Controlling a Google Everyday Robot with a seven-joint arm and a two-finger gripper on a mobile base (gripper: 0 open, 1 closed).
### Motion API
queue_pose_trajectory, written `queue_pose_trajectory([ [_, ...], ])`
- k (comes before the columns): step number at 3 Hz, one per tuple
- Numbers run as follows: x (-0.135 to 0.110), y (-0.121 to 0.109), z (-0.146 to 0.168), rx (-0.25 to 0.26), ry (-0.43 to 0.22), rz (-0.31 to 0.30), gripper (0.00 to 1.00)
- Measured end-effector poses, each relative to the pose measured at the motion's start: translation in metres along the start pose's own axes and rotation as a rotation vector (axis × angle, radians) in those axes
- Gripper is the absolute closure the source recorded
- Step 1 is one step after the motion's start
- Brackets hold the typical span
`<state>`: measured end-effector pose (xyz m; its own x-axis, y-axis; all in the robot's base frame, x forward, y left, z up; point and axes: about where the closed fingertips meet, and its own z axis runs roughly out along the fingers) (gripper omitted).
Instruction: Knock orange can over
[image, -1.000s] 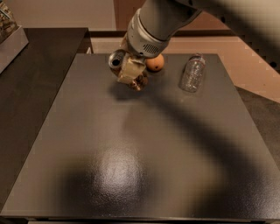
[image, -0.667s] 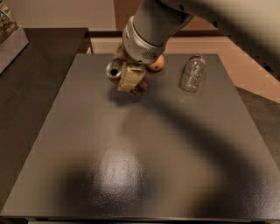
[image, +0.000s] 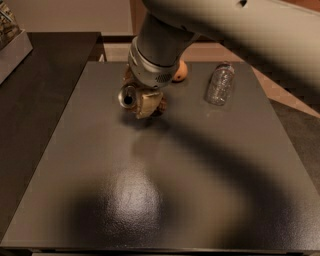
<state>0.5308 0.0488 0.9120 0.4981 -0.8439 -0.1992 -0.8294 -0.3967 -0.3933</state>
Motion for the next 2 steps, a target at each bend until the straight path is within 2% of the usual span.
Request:
queue_pose_trajectory([
  [1, -0.0038, 0.0073, 0.0067, -0.006, 0.057, -0.075, 0.83],
  [2, -0.0063, 0.0126, 0.0118, -0.004, 0.108, -0.129, 0.59],
])
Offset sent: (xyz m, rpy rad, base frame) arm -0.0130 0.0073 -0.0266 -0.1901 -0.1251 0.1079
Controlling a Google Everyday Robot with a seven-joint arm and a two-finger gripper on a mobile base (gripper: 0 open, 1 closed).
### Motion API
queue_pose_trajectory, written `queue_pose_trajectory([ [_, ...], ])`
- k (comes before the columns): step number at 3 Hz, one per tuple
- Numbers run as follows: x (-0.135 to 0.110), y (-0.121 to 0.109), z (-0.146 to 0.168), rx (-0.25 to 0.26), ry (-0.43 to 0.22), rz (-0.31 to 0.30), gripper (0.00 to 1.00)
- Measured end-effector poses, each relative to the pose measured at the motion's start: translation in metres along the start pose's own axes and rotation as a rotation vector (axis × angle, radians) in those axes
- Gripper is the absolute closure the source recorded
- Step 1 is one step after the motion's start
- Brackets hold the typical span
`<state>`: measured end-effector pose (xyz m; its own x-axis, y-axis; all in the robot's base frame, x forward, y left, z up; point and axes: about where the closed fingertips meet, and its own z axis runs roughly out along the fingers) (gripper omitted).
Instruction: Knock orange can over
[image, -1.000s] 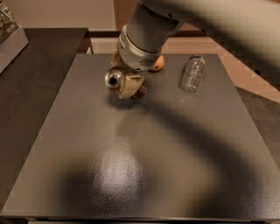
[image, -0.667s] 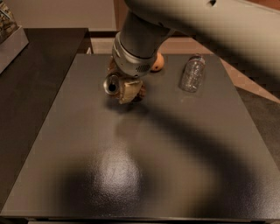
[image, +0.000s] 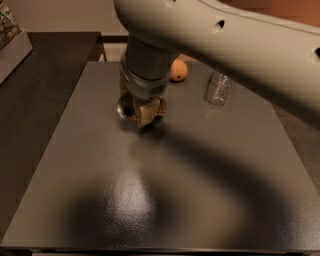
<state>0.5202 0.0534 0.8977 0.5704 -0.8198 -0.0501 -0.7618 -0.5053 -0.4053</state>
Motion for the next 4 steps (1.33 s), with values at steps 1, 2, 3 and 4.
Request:
queue_pose_trajectory([
  [1, -0.0029, 0.0042, 0.0050, -0.003, 0.034, -0.043, 0.36],
  [2, -0.0030, 0.0043, 0.0028, 0.000, 0.035, -0.042, 0.13],
  [3, -0.0036, 0.0043, 0.0004, 0.003, 0.038, -0.044, 0.00],
  [4, -0.0037, 0.0043, 0.0004, 0.003, 0.038, -0.044, 0.00],
])
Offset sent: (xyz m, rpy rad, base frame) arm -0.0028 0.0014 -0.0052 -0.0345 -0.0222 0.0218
